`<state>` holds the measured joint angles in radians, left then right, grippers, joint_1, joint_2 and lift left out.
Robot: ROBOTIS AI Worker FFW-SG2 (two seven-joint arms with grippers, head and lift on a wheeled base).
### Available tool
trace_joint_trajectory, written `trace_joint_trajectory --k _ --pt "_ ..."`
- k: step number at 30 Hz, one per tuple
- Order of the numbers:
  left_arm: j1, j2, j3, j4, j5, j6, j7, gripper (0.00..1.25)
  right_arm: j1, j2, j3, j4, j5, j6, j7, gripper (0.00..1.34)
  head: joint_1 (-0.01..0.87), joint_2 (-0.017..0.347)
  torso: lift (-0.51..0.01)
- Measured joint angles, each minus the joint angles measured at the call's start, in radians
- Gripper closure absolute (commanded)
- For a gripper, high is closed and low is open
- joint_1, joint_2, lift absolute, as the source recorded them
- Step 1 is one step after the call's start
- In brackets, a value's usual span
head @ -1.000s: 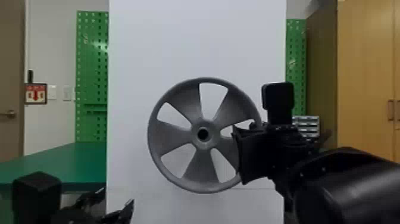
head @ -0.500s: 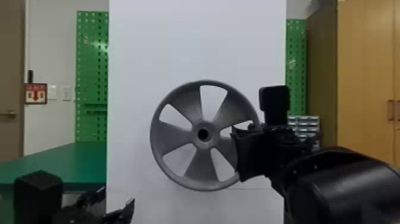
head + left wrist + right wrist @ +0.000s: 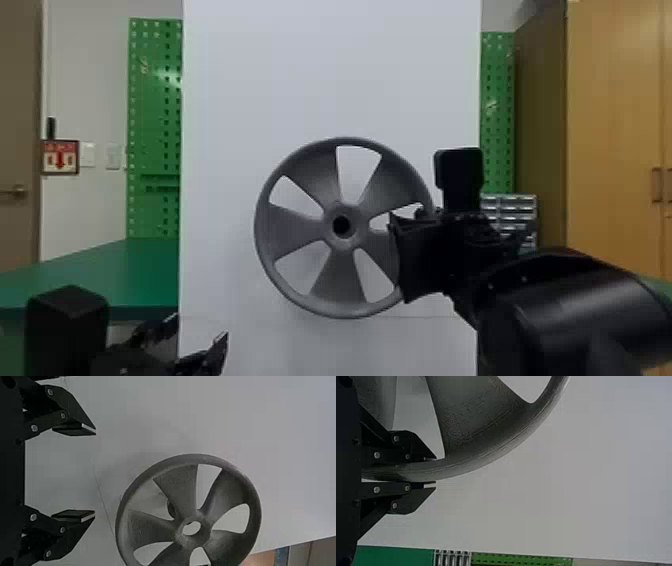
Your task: Hold the wheel and insert it
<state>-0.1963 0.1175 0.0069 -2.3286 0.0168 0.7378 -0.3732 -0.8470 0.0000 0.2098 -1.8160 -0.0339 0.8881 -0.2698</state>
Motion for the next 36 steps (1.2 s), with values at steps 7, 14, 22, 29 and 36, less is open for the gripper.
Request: trace_joint_trajectory --k 7,14,22,29,36 --pt "-0.001 0.000 -0.001 0.000 -0.001 0.000 0.000 0.51 -0.007 0.000 -0.002 0.028 0.002 -0.023 0.007 1.17 0.000 0.000 -0.499" --pt "-0.002 -0.001 -0.002 0.000 -0.003 0.000 0.000 0.51 -0.013 0.000 -0.005 0.071 0.002 -0.054 0.028 1.17 0.000 0.000 -0.499" --pt "-0.005 -0.001 -0.006 0.000 -0.009 0.000 0.000 0.51 -0.019 0.000 -0.018 0.107 0.004 -0.095 0.052 1.17 0.000 0.000 -0.499" --pt "-0.006 -0.001 -0.009 0.000 -0.012 0.000 0.000 0.51 -0.025 0.000 -0.022 0.118 0.003 -0.108 0.052 1.17 0.000 0.000 -0.499" --pt "-0.007 -0.001 -0.012 0.002 -0.012 0.000 0.001 0.51 -0.034 0.000 -0.021 0.136 -0.013 -0.112 0.056 1.17 0.000 0.000 -0.499"
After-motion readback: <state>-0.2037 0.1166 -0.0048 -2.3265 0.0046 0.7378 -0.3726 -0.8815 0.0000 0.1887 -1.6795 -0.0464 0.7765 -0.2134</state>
